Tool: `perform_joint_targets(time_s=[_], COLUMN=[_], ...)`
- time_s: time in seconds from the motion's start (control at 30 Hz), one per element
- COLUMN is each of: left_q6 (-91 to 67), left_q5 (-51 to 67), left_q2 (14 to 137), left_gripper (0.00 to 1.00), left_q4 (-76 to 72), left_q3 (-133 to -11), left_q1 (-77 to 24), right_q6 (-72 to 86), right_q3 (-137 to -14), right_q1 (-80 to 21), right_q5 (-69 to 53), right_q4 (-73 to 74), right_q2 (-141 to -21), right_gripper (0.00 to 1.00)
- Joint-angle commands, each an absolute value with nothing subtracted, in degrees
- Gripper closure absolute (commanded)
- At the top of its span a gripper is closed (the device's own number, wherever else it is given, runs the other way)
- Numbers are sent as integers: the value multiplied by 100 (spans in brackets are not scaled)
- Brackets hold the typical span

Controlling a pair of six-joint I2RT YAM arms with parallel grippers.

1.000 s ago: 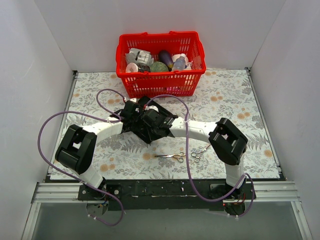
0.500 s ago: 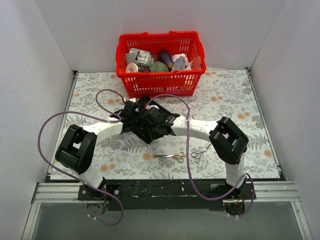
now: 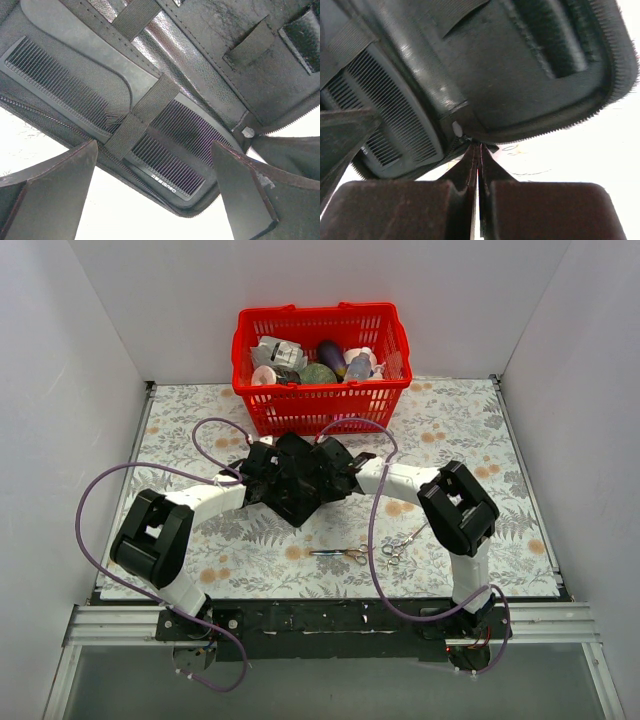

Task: Sort the hair-cutting tools
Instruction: Place the comb in the hairdressing tool bag, then pick up the scissors from the center of the board.

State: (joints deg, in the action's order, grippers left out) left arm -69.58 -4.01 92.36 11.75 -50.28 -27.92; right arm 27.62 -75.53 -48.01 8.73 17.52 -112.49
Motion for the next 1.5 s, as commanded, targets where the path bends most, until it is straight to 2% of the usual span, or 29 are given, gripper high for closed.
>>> perform_joint_targets(time_s=[0.0,0.27,0.57,0.67,0.73,0.77,0.87,0.97,1.13,1.47], left_q6=[-6943,-6952,-6891,-6856,-6847,-6864,-6899,-6917,-6891,-6961], left_q5=[-9,-9,272,281,378,430,606,703,747,1124], left_q2=[9220,9264,9036,8869,8772,8658,8491,8236,7605,6698], left_gripper=[2,2,2,2,2,2,2,2,2,2], left_q4=[1441,1433,1389,1406,1503,1529,1634,1836,2250,2523], left_q3=[-4869,-4895,-4948,-5018,-5167,-5211,-5440,-5694,-5696,-5335], left_q1=[-2856,-2856,-2848,-2848,-2848,-2856,-2856,-2848,-2848,-2856], right_q6=[2628,2698,2584,2321,2127,2092,1881,1741,1433,1011], right_q3=[-7638,-7146,-6707,-6662,-6662,-6671,-6618,-6697,-6295,-5081], right_q1=[-4579,-4597,-4685,-4711,-4728,-4729,-4729,-4729,-4729,-4729], right_q5=[1301,1028,1353,1310,1301,1301,1318,1240,661,-386], right_q4=[1415,1327,2065,2355,2653,2750,2962,3347,3981,3543], right_q2=[-11539,-11154,-9618,-9099,-8861,-8642,-8290,-8087,-7683,-6882], right_gripper=[99,99,99,82,76,67,53,49,49,52])
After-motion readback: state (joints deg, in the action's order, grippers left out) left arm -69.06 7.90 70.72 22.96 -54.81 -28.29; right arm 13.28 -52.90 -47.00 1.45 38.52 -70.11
